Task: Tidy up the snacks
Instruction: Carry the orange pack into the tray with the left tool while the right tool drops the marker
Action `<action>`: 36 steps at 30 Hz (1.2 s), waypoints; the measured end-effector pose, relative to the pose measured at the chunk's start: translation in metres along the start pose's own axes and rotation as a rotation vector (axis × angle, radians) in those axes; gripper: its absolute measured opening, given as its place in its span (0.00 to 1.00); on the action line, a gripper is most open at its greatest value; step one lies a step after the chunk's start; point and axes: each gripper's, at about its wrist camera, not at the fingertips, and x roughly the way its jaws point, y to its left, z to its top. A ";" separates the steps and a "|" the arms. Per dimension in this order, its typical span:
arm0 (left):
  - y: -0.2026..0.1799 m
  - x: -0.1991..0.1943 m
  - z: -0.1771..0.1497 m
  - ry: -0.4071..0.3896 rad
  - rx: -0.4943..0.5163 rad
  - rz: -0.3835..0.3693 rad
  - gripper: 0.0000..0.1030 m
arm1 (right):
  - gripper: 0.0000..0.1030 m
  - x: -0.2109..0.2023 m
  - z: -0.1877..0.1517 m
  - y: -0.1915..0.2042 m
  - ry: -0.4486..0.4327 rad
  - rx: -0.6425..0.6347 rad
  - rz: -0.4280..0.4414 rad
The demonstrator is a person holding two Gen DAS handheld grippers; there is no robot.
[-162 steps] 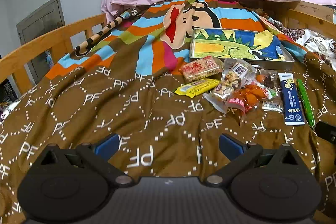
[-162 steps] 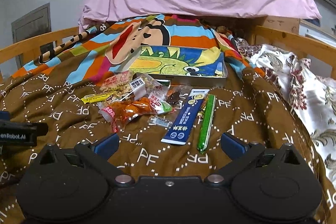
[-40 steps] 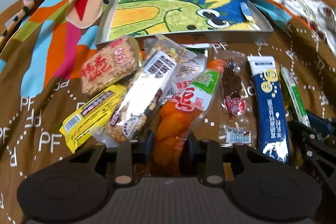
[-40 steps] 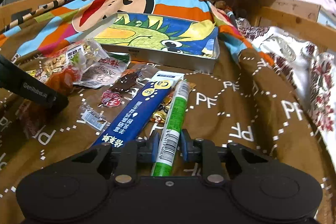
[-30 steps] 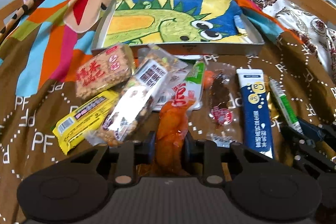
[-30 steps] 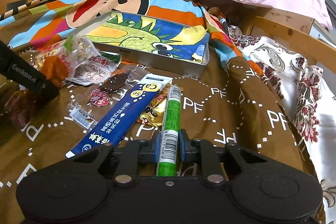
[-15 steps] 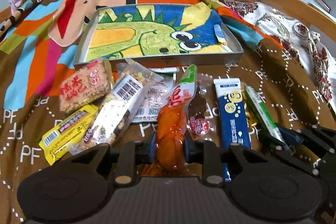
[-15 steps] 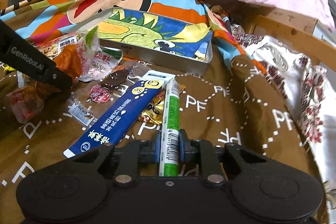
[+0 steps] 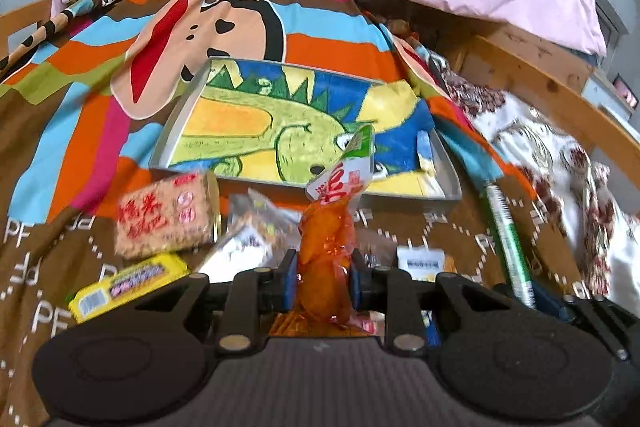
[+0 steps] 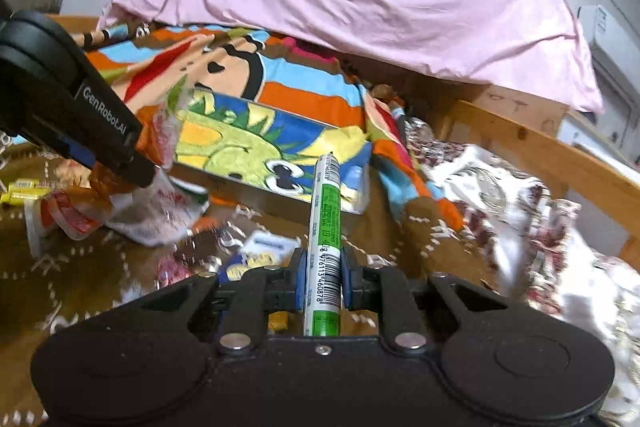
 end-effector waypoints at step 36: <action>0.040 0.182 0.102 0.100 -0.167 -0.087 0.54 | 0.37 0.220 0.053 0.015 0.073 -0.007 0.129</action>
